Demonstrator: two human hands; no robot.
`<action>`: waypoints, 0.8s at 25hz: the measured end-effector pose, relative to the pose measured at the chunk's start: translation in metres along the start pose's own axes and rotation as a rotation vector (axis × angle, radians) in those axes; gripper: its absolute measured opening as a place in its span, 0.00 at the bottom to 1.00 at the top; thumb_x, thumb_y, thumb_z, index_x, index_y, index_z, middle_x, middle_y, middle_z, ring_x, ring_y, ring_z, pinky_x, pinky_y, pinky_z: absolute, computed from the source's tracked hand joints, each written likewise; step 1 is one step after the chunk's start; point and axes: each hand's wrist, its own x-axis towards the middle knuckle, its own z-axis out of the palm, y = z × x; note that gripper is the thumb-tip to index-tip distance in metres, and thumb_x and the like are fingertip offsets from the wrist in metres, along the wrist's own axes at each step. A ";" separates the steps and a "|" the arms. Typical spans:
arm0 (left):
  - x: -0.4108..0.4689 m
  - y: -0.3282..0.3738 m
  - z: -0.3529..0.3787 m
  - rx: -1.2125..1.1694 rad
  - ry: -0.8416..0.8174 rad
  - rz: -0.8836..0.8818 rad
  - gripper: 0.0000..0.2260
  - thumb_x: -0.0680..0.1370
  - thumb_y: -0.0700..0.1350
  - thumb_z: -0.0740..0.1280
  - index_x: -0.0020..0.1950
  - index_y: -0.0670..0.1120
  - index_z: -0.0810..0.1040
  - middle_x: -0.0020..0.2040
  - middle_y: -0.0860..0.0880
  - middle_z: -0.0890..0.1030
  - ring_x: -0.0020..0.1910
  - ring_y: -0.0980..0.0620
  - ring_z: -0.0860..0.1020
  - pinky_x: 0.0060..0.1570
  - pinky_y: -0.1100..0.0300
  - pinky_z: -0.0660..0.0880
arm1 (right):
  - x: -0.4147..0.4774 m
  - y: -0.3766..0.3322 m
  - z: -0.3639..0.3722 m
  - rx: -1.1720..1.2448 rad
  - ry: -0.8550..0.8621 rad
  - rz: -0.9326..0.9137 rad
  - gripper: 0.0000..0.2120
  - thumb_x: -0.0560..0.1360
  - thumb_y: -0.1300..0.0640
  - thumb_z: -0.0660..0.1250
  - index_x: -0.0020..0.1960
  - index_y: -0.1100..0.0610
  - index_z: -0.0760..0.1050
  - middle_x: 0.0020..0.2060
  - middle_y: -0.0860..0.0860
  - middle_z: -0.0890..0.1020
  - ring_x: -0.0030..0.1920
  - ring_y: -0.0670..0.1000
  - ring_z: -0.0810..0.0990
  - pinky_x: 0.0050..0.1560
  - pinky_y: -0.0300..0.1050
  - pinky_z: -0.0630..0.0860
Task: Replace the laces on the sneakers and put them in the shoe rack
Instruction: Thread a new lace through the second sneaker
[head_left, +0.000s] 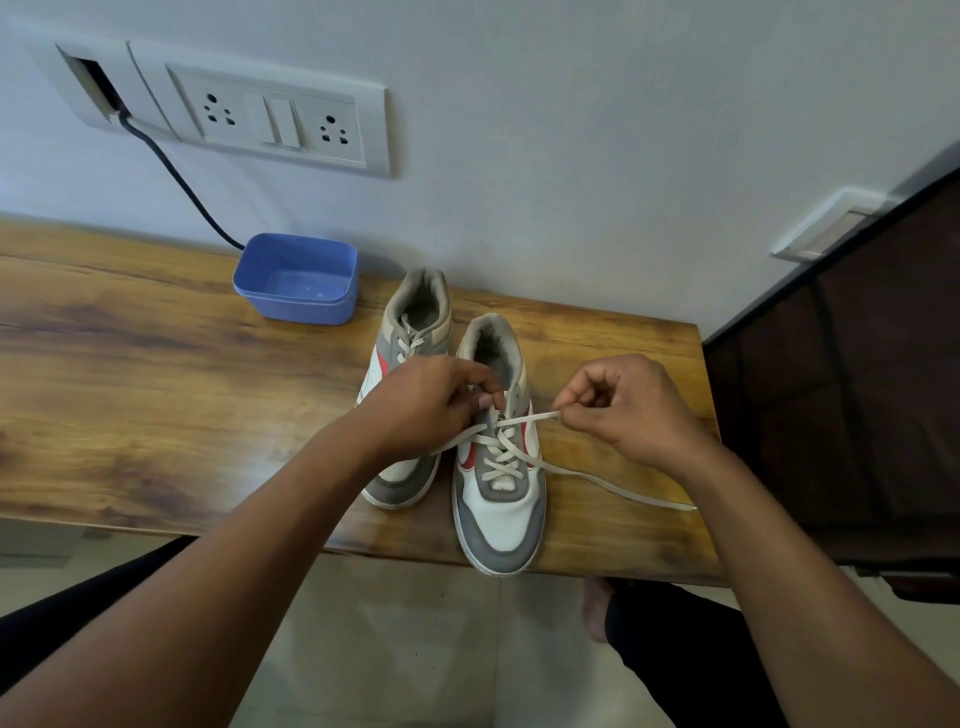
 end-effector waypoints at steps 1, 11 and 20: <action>0.000 0.000 0.000 0.006 0.000 0.000 0.08 0.82 0.47 0.66 0.54 0.57 0.84 0.35 0.60 0.79 0.33 0.66 0.75 0.32 0.67 0.64 | 0.000 0.002 -0.003 0.001 -0.005 0.013 0.07 0.71 0.61 0.80 0.42 0.50 0.86 0.36 0.42 0.86 0.36 0.39 0.80 0.39 0.38 0.77; 0.000 0.000 0.001 0.006 -0.002 -0.013 0.07 0.82 0.47 0.66 0.53 0.57 0.83 0.33 0.58 0.78 0.32 0.63 0.75 0.32 0.64 0.63 | -0.007 -0.003 0.000 -0.001 -0.070 -0.008 0.07 0.72 0.59 0.79 0.45 0.48 0.85 0.38 0.43 0.86 0.39 0.42 0.83 0.41 0.42 0.80; 0.001 -0.001 0.002 -0.007 0.001 -0.014 0.07 0.82 0.47 0.66 0.54 0.57 0.83 0.31 0.59 0.76 0.32 0.64 0.74 0.32 0.64 0.63 | -0.009 -0.005 -0.004 -0.023 -0.029 0.008 0.06 0.73 0.57 0.79 0.46 0.48 0.85 0.38 0.44 0.85 0.38 0.39 0.81 0.39 0.39 0.79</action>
